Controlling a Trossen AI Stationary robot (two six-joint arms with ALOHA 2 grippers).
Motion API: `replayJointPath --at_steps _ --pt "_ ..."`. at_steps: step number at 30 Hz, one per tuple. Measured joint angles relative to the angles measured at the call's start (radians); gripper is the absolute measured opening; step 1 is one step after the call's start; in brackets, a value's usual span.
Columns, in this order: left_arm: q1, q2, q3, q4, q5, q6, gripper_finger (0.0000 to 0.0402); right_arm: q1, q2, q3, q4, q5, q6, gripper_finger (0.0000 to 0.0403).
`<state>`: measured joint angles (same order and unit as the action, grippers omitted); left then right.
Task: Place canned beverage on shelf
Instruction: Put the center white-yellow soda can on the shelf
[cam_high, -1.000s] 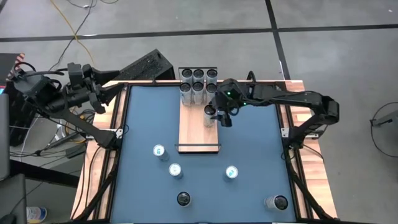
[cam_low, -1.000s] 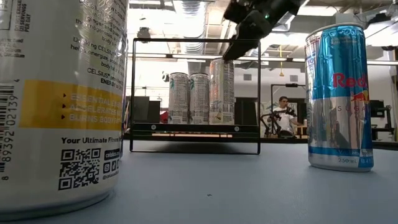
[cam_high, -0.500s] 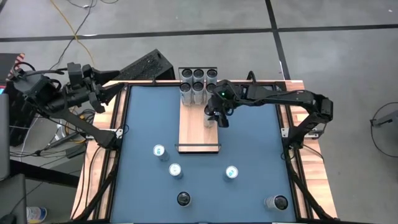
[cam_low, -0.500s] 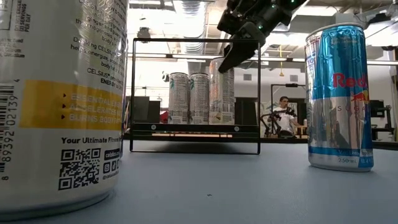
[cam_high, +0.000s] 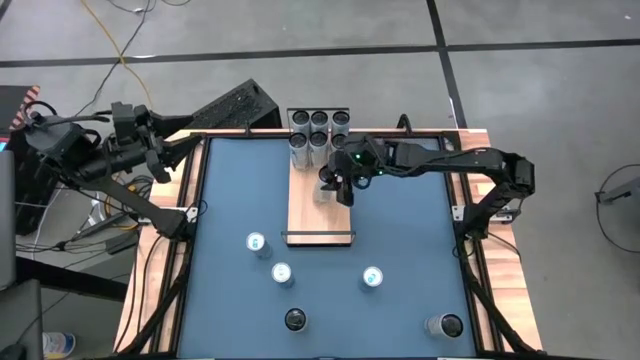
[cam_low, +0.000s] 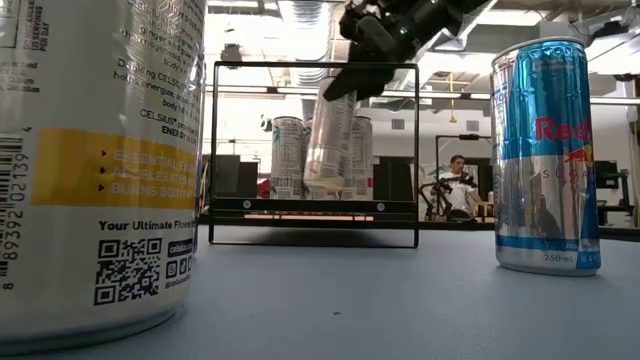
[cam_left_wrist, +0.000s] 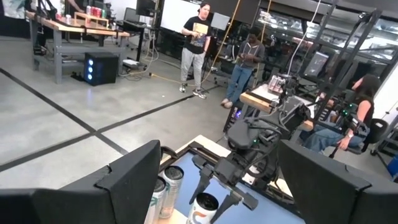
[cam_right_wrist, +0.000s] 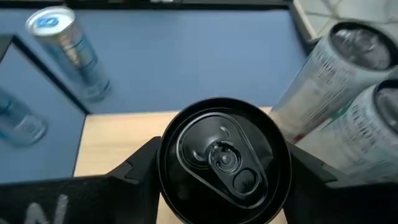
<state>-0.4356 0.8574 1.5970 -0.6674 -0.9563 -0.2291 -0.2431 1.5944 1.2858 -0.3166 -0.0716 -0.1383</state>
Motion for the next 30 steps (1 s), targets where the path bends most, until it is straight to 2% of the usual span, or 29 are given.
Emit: replayJointPath --at_steps 7,25,30 --pt "0.000 0.000 0.000 0.000 0.000 0.000 0.0309 0.039 0.037 0.006 0.141 0.083 0.027 0.0234" --pt "0.000 0.013 0.000 0.003 0.001 -0.003 0.0309 0.047 0.313 0.398 -0.174 0.106 0.000 0.0234" --pt "0.000 0.013 0.000 0.003 0.002 -0.003 0.0309 0.059 0.373 0.473 -0.226 0.148 -0.013 0.0234"
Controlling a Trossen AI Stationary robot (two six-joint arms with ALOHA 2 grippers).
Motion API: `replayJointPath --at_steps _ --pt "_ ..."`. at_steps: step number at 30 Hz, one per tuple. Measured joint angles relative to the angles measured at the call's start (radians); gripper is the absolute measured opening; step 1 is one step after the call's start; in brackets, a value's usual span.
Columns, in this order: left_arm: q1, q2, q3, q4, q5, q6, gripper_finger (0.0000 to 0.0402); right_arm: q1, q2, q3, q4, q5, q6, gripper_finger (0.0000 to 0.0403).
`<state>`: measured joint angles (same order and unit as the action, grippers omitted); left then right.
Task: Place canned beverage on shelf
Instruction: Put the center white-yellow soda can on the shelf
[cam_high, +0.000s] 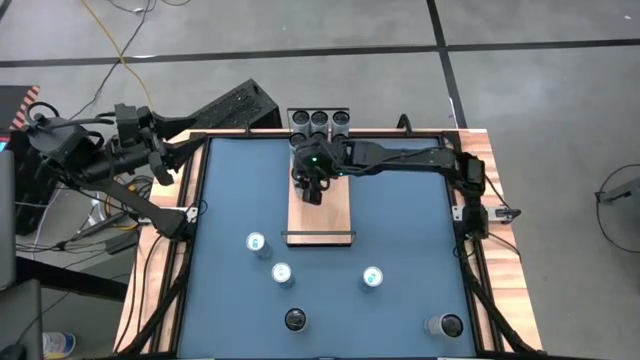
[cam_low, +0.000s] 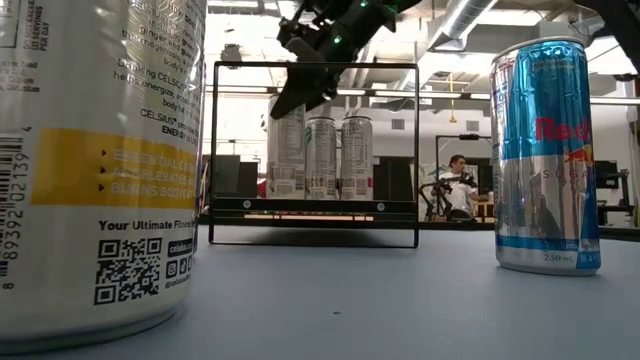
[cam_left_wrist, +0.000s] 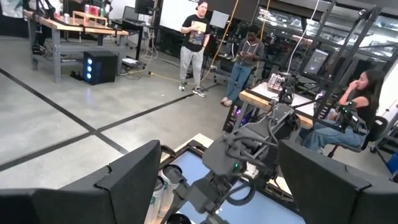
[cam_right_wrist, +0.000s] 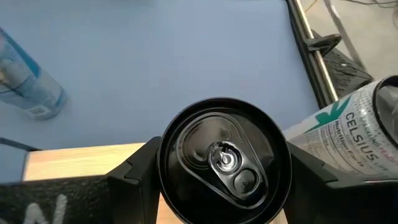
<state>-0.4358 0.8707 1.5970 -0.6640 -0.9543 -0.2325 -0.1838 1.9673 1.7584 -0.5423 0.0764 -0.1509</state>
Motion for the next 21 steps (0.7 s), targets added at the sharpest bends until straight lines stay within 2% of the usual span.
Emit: replayJointPath --at_steps 10,21 --pt "0.000 0.000 0.000 0.000 0.001 0.002 0.0309 -0.005 -0.002 0.007 0.014 0.040 0.000 0.0235" --pt "0.000 0.000 0.000 -0.003 0.003 0.003 0.0309 -0.013 -0.004 0.007 0.012 -0.026 -0.014 0.0237"
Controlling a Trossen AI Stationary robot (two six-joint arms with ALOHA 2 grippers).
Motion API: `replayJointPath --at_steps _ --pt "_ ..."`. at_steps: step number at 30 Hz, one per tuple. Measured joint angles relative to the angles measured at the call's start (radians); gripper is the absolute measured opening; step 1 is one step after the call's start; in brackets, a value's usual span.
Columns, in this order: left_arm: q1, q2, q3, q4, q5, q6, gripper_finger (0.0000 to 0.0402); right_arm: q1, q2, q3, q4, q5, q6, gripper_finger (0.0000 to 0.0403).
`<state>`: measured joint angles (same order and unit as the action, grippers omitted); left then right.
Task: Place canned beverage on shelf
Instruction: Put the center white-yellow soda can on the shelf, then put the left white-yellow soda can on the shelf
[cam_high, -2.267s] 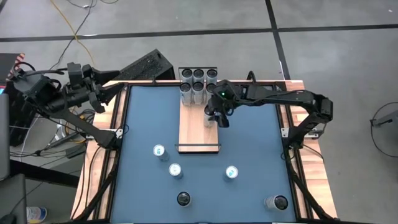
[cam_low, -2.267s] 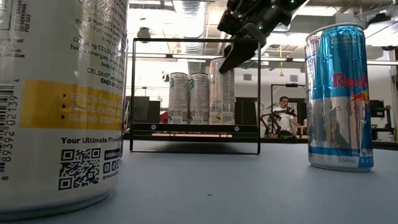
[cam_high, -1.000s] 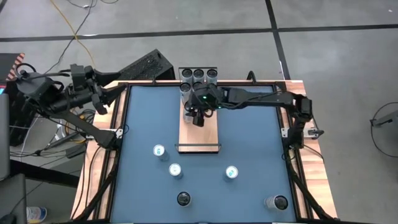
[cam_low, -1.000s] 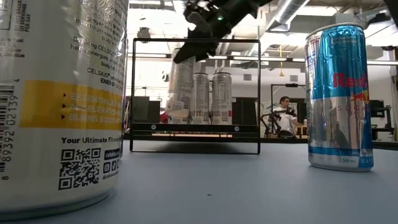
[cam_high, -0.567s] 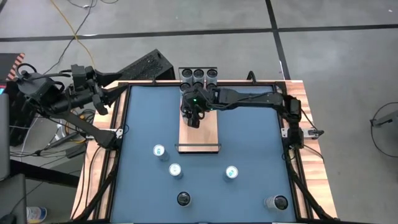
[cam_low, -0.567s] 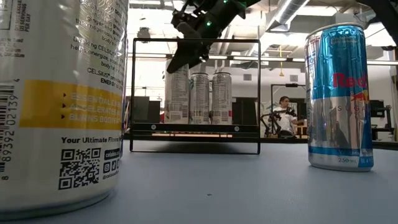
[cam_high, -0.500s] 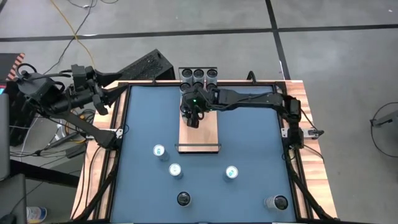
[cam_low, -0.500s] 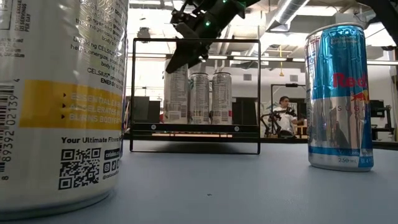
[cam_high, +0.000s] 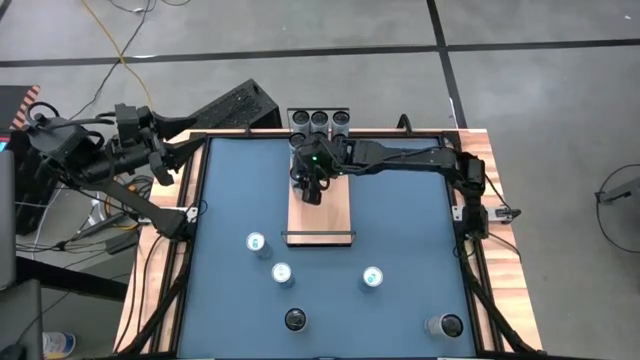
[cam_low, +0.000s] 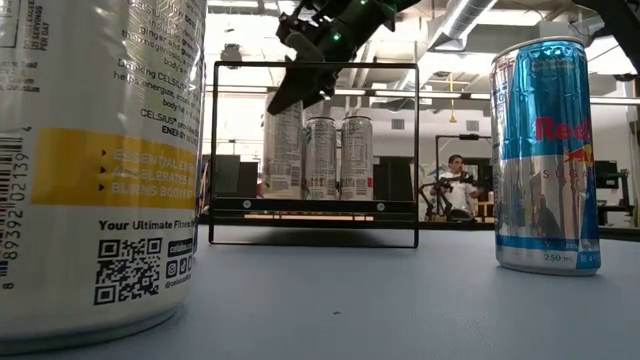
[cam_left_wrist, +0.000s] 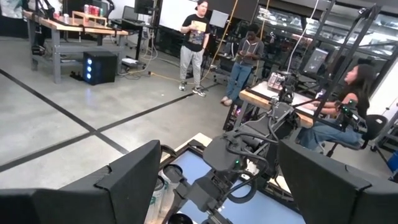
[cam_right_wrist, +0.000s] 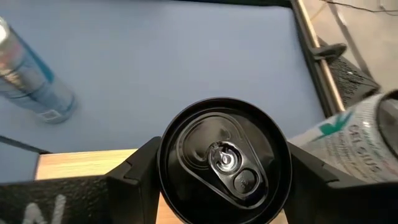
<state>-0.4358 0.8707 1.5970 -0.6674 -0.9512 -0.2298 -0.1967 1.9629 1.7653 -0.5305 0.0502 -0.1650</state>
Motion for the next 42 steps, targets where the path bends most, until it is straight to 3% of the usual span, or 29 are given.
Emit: replayJointPath --at_steps 3,11,32,42 --pt "0.000 0.000 0.000 -0.001 0.000 0.000 0.0309 -0.004 0.000 0.000 -0.001 -0.048 0.012 0.0250" --pt "0.000 0.000 0.000 -0.002 0.000 0.000 0.0309 -0.010 0.005 0.000 0.011 -0.048 0.018 0.0289" --pt "0.000 0.000 0.000 -0.002 -0.002 -0.002 0.0309 -0.042 -0.002 0.005 0.037 -0.019 0.031 0.0292" --pt "0.000 0.000 0.000 -0.002 -0.002 -0.003 0.0309 -0.048 -0.002 0.153 -0.060 0.001 -0.047 0.0292"
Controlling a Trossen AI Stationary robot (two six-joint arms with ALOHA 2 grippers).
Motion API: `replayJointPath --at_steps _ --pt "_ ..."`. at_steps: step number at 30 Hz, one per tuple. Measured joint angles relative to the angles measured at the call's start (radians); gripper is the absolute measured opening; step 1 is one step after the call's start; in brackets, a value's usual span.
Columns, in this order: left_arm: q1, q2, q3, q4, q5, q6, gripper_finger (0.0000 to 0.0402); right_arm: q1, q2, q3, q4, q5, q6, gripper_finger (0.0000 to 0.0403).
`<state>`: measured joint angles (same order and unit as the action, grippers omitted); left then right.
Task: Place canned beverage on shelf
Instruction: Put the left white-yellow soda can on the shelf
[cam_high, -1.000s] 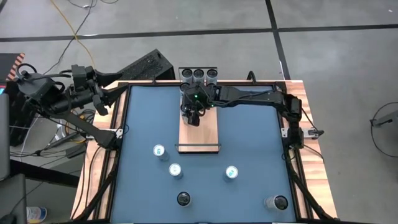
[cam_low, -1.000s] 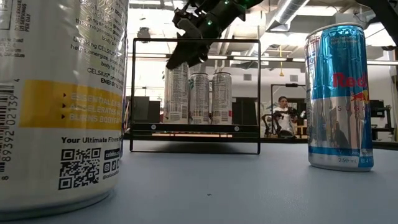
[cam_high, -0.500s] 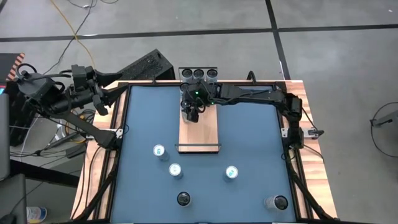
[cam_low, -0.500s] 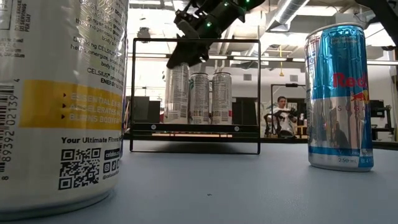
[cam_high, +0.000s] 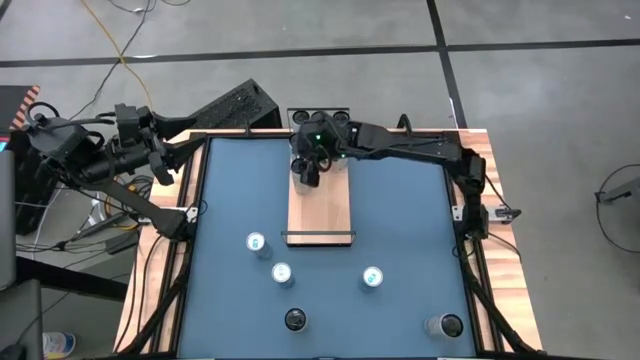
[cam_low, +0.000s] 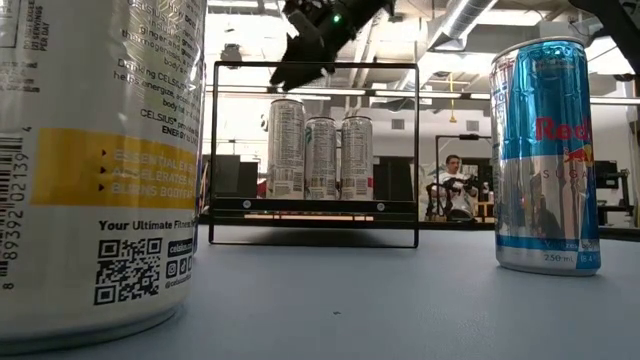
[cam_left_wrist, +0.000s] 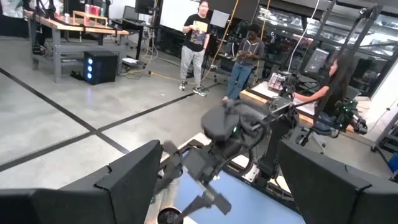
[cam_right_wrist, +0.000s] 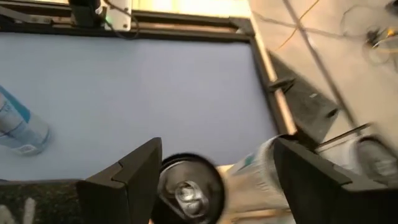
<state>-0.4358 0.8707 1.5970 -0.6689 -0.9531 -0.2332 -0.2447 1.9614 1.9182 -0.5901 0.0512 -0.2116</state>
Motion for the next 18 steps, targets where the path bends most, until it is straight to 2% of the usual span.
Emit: replayJointPath --at_steps 4,9,13,18 --pt "0.000 0.000 0.000 0.000 0.000 -0.016 0.0309 0.000 0.000 0.155 -0.147 0.005 -0.055 0.0292" --pt "0.000 0.000 0.000 -0.001 0.021 -0.033 0.0309 0.032 -0.007 0.441 -0.425 -0.017 -0.187 0.0289" --pt "0.000 0.008 0.001 -0.013 0.085 -0.041 0.0309 0.060 -0.203 0.323 -0.412 -0.037 -0.227 0.0285" --pt "0.000 0.025 0.000 -0.051 0.110 -0.083 0.0309 0.064 -0.408 0.272 -0.497 -0.018 -0.023 0.0284"
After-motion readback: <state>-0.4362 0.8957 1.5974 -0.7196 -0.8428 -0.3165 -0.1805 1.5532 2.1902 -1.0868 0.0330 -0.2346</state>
